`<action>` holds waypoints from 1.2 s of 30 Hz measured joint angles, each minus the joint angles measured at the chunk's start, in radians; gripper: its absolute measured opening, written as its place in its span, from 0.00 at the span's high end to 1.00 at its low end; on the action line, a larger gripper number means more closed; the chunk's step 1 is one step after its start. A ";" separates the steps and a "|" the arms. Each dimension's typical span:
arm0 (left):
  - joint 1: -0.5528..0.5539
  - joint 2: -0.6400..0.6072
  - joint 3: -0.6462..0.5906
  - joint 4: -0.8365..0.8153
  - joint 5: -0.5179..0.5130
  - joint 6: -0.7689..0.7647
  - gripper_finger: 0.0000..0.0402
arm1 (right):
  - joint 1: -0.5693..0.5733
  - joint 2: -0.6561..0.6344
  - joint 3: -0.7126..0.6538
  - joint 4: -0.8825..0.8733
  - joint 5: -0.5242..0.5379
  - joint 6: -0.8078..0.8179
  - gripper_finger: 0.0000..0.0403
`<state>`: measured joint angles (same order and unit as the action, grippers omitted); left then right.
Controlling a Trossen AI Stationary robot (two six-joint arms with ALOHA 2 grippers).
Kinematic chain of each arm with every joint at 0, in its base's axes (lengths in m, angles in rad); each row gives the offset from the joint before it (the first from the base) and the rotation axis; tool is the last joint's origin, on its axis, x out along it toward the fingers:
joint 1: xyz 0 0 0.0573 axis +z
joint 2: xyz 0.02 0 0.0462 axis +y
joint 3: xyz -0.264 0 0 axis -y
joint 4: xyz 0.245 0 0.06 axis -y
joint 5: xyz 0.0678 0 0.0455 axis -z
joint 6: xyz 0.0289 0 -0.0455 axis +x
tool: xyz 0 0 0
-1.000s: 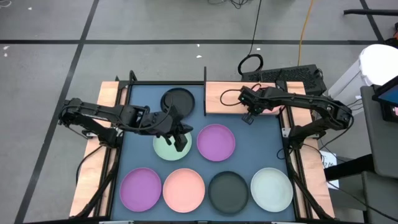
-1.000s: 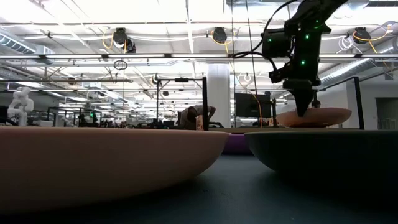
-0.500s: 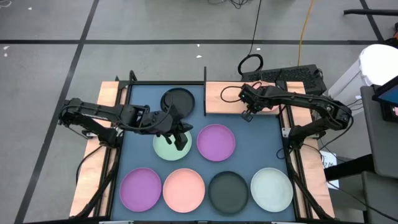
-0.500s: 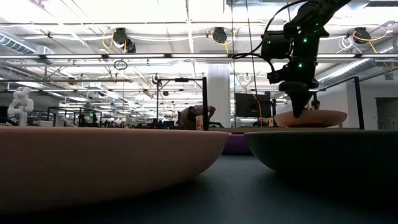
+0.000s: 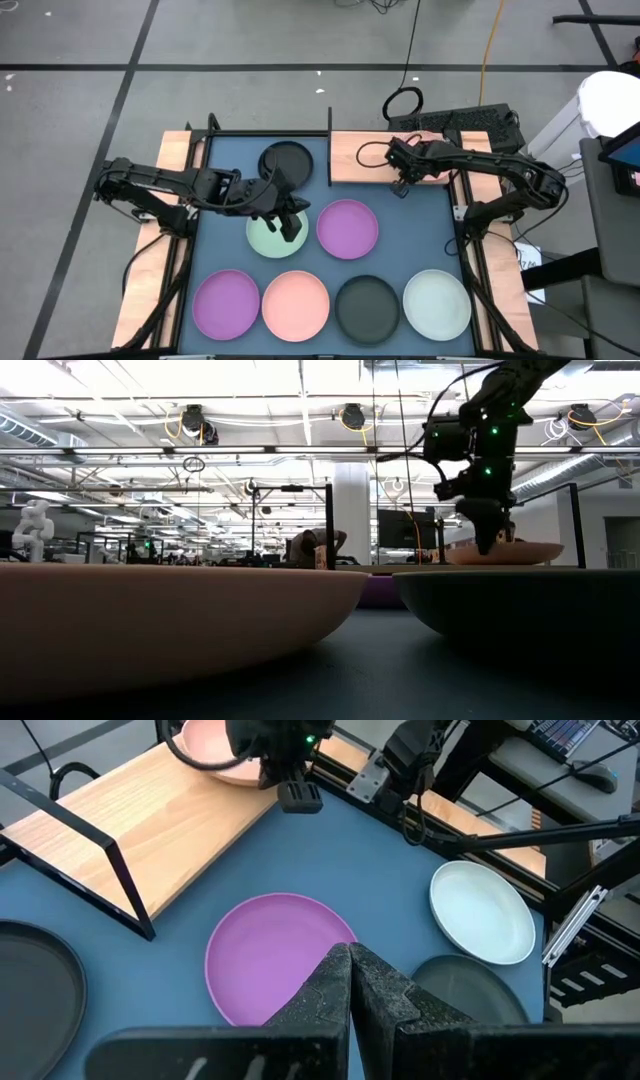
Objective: Place and stack plates onto a shelf
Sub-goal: Put the top orange plate on the shelf, then put the green plate on the shelf
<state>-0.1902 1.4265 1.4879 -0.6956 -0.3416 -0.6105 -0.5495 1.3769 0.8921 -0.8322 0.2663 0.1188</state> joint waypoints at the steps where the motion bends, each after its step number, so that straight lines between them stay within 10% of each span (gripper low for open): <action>1: 0.000 0.000 0.000 0.000 0.000 0.000 0.99 | 0.000 0.000 -0.010 0.000 0.001 0.003 0.99; 36: 0.000 0.000 0.000 0.000 0.000 -0.008 0.99 | 0.008 -0.043 -0.038 0.023 0.020 0.007 0.67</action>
<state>-0.1905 1.4269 1.4879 -0.6952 -0.3416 -0.6189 -0.5415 1.3340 0.8543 -0.8091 0.2863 0.1261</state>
